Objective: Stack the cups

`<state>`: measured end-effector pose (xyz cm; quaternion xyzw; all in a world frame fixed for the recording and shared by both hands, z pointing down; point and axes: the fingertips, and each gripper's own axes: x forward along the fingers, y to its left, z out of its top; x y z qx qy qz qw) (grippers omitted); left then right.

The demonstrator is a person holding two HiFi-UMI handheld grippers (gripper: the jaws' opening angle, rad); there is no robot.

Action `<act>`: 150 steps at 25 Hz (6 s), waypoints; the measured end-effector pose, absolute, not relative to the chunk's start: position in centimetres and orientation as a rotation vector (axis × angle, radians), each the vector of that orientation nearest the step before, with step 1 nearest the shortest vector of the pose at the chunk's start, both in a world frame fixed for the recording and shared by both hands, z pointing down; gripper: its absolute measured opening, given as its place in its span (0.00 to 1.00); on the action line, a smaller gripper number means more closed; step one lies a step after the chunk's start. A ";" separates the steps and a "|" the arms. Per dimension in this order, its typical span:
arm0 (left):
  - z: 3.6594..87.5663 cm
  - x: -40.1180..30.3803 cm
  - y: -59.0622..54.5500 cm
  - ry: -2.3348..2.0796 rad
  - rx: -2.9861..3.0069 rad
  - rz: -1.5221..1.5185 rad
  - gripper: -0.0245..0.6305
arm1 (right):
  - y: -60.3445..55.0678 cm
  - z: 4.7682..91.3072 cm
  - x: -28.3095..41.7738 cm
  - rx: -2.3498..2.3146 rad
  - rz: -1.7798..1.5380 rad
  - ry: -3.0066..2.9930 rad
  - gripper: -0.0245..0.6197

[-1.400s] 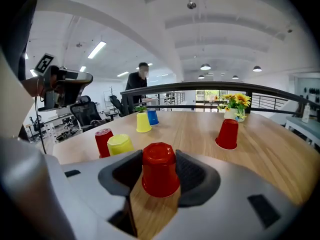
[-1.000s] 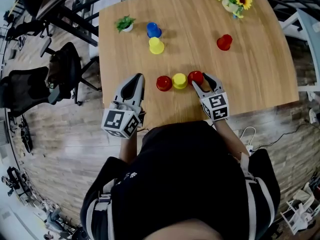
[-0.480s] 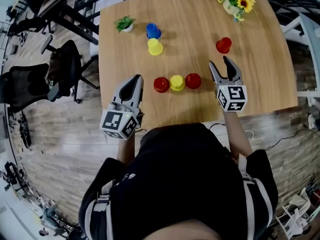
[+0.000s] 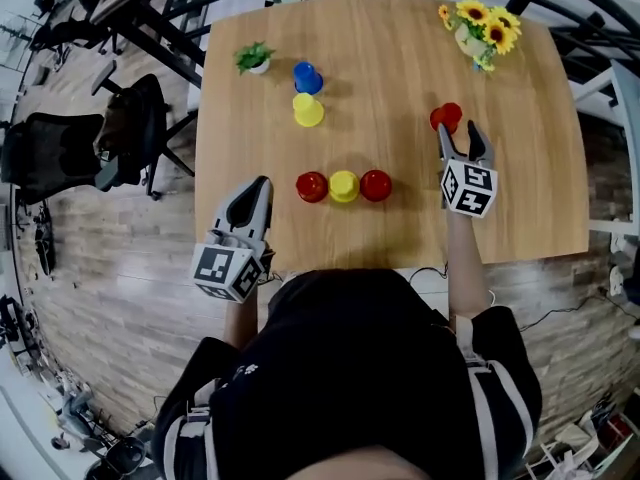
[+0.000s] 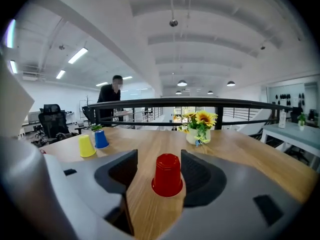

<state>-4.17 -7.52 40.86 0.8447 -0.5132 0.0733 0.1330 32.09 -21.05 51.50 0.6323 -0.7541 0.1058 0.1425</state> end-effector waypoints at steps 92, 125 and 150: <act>42.0 -9.5 -8.1 -1.438 2.491 0.177 0.06 | -8.2 43.3 4.8 0.915 0.322 -2.774 0.43; 43.5 -11.6 -6.6 -1.756 2.152 0.300 0.06 | -25.7 54.4 -0.4 0.399 0.142 -2.723 0.43; 41.7 -11.0 -7.8 -1.677 2.312 0.215 0.06 | -22.6 47.0 7.2 0.768 0.169 -2.728 0.35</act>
